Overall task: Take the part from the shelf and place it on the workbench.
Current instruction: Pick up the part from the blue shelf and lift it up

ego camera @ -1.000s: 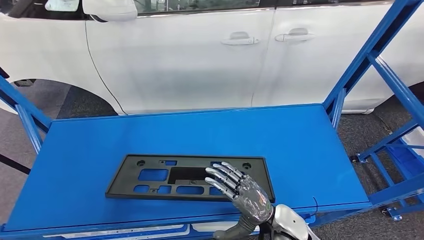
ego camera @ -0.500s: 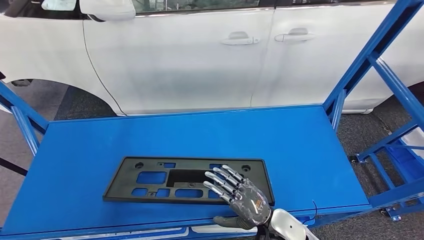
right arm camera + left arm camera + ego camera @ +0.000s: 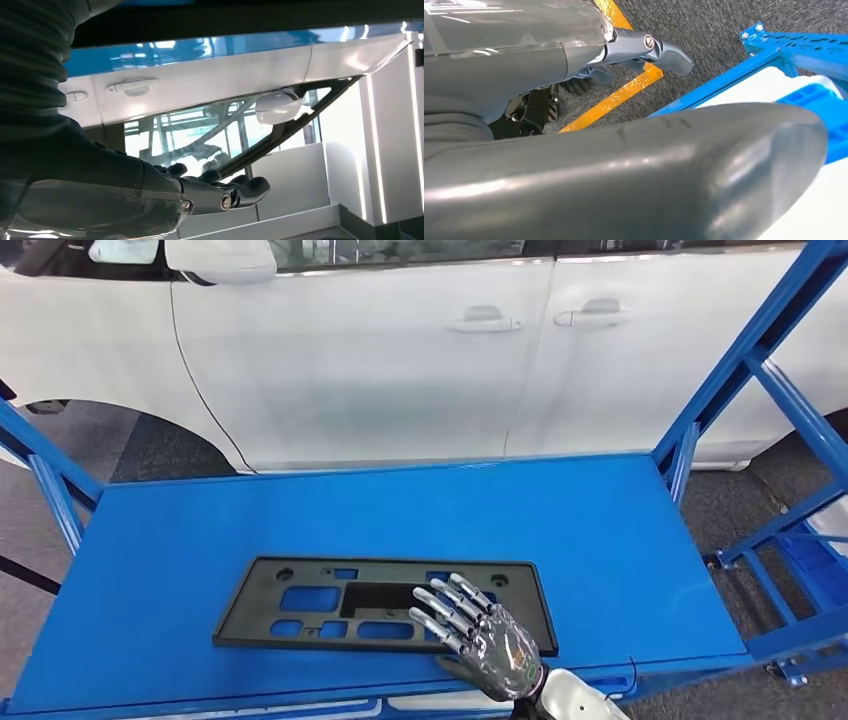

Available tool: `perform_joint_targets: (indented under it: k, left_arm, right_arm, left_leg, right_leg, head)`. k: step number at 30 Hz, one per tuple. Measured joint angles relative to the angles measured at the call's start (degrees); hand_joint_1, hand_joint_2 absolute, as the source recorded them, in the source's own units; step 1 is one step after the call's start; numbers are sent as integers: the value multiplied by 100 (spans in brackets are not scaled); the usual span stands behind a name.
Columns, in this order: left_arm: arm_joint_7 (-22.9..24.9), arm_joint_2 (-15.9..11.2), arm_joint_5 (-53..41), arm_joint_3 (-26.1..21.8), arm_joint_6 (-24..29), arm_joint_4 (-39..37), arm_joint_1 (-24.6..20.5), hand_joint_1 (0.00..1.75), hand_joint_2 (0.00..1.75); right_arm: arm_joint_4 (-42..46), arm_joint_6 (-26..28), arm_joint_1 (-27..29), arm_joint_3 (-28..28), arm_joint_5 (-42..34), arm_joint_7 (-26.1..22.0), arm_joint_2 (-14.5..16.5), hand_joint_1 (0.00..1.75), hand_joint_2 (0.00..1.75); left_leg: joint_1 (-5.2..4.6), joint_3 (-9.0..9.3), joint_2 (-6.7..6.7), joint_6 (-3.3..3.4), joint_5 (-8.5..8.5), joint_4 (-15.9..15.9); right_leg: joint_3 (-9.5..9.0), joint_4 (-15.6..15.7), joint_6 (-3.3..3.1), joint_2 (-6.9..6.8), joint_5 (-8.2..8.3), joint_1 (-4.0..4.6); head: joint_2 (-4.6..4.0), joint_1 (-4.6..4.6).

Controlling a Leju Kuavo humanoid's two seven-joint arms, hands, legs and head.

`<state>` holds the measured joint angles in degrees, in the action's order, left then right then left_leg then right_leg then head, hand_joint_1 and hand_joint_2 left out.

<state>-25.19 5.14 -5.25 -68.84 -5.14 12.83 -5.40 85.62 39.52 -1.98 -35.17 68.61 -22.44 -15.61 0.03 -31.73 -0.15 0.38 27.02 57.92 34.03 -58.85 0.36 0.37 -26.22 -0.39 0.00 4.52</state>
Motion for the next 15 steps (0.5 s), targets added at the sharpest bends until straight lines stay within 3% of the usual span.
perform_joint_targets:
  k: [2, 4, 7, 8, 9, 10, 12, 13, 15]
  left_arm:
    - [3, -2, 0, 5, 1, 0, -2, 0, 0]
    - [3, -4, 0, 13, -6, 0, -7, 0, 0]
    - [5, -3, -2, 23, -17, 0, -4, 0, 0]
    - [6, -3, -3, 27, -17, 0, -2, 0, 0]
    - [7, -6, -3, 33, -17, 0, -1, 0, 0]
    - [7, -11, -2, 40, -16, 0, -3, 0, 0]
    - [8, -21, 1, 57, -16, 0, -16, 0, 0]
    - [9, -24, 0, 63, -16, 0, -28, 0, 0]
    - [18, -25, -2, 75, -17, 0, -47, 0, 0]
  right_arm:
    - [1, 19, 9, 0, 152, 44, 8, 0, 175]
    - [1, 23, 10, 0, 319, 85, 31, 0, 175]
    - [1, 24, 26, 0, 644, 119, 92, 0, 175]
    - [1, 24, 34, 0, 799, 145, 111, 0, 175]
    - [1, 24, 36, -1, 976, 184, 126, 0, 175]
    - [1, 24, 30, -5, 1152, 228, 137, 0, 175]
    - [1, 24, -6, -37, 1400, 301, 144, 0, 175]
    - [1, 24, -30, -60, 1460, 325, 144, 0, 175]
    - [-2, 24, -87, -111, 1526, 378, 144, 0, 175]
  left_leg:
    - [10, 10, 2, -60, 25, 4]
    - [22, -73, 3, -117, 204, 241]
    - [54, -533, 3, -181, 693, 1264]
    - [61, -651, 3, -195, 745, 1504]
    - [65, -678, 3, -201, 685, 1543]
    - [68, -599, 4, -200, 523, 1355]
    - [71, -265, 8, -176, 134, 617]
    - [64, -125, 6, -151, 22, 301]
    - [42, -31, -1, -93, -1, 58]
  right_leg:
    - [-15, 40, -56, 5, 2, -16]
    - [-52, 87, -117, -5, 16, -43]
    - [-73, 95, -159, -18, 9, -37]
    - [-76, 91, -163, -17, 6, -33]
    - [-80, 86, -163, -14, 1, -33]
    - [-88, 81, -159, -8, -4, -35]
    - [-105, 67, -131, 2, -21, -33]
    - [-101, 54, -107, 6, -29, -24]
    - [-83, 44, -48, 6, -26, -6]
  head:
    - [0, 0]
    - [0, 0]
    - [0, 0]
    - [0, 0]
    - [0, 0]
    - [0, 0]
    - [0, 0]
    - [0, 0]
    - [0, 0]
